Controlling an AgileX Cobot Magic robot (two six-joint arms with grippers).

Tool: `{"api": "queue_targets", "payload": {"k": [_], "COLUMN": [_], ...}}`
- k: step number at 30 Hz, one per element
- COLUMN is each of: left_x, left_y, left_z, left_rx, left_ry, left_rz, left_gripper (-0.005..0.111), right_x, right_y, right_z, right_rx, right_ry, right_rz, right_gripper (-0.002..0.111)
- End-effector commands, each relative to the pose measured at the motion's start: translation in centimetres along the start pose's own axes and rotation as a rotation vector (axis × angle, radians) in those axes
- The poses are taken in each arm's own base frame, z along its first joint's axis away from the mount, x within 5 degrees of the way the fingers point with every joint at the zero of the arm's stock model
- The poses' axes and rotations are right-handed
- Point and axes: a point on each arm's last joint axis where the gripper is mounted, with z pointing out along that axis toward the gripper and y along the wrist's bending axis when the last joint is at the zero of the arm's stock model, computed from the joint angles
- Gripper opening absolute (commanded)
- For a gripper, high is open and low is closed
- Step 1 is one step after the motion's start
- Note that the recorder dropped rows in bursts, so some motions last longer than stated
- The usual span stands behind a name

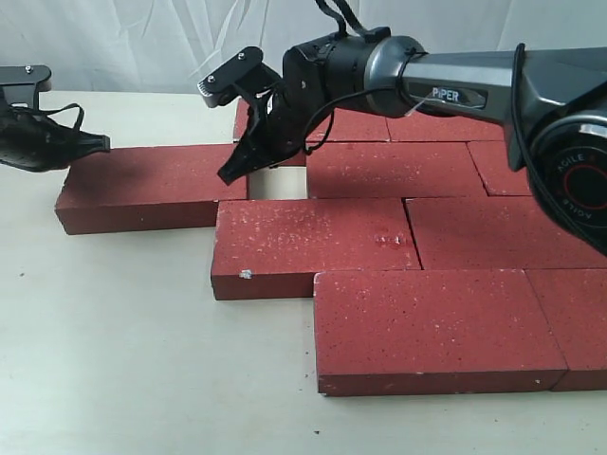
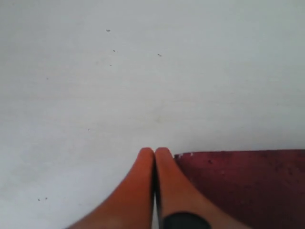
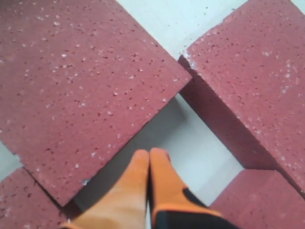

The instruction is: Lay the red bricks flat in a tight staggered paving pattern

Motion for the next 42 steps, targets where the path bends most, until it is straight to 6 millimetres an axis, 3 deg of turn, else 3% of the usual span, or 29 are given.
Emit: {"api": "queue_targets", "payload": {"k": [1, 6, 12, 15, 18, 22, 28, 32, 36, 42], "left_x": [-0.4, -1.2, -2.3, -2.0, -0.9, 0.5, 0.6, 1.2, 1.5, 1.2], "left_y": [0.0, 1.0, 4.7, 6.0, 6.0, 5.3, 5.1, 5.2, 5.3, 4.7], "left_z": [0.1, -0.5, -3.6, -4.8, -5.3, -4.7, -3.9, -3.0, -2.3, -2.2], "left_rx": [-0.012, -0.033, -0.045, -0.016, 0.016, 0.043, 0.036, 0.030, 0.031, 0.048], "left_ry": [-0.037, -0.078, -0.051, 0.032, 0.115, 0.179, 0.157, 0.180, 0.190, 0.193], "left_rz": [-0.001, -0.040, -0.114, -0.148, -0.161, -0.181, -0.199, -0.202, -0.216, -0.209], "left_gripper": [0.000, 0.000, 0.000, 0.000, 0.000, 0.000, 0.000, 0.000, 0.000, 0.000], "right_x": [-0.3, 0.1, 1.1, 2.4, 3.9, 6.2, 10.4, 13.0, 14.3, 14.0], "right_y": [-0.5, -0.7, -4.4, -5.4, -6.0, -5.4, -2.8, -1.5, -0.8, -0.9], "right_z": [-0.7, -1.4, -4.2, -5.8, -7.9, -11.0, -16.9, -19.5, -20.5, -20.4], "right_rx": [0.042, 0.038, 0.086, 0.099, 0.120, 0.131, 0.091, 0.099, 0.113, 0.125], "right_ry": [-0.002, 0.061, 0.090, 0.108, 0.130, 0.164, 0.223, 0.216, 0.164, 0.113], "right_rz": [0.029, 0.027, 0.151, 0.177, 0.182, 0.176, 0.213, 0.204, 0.197, 0.193], "right_gripper": [-0.001, -0.001, -0.001, -0.001, -0.001, -0.001, -0.001, -0.001, -0.001, -0.001]}}
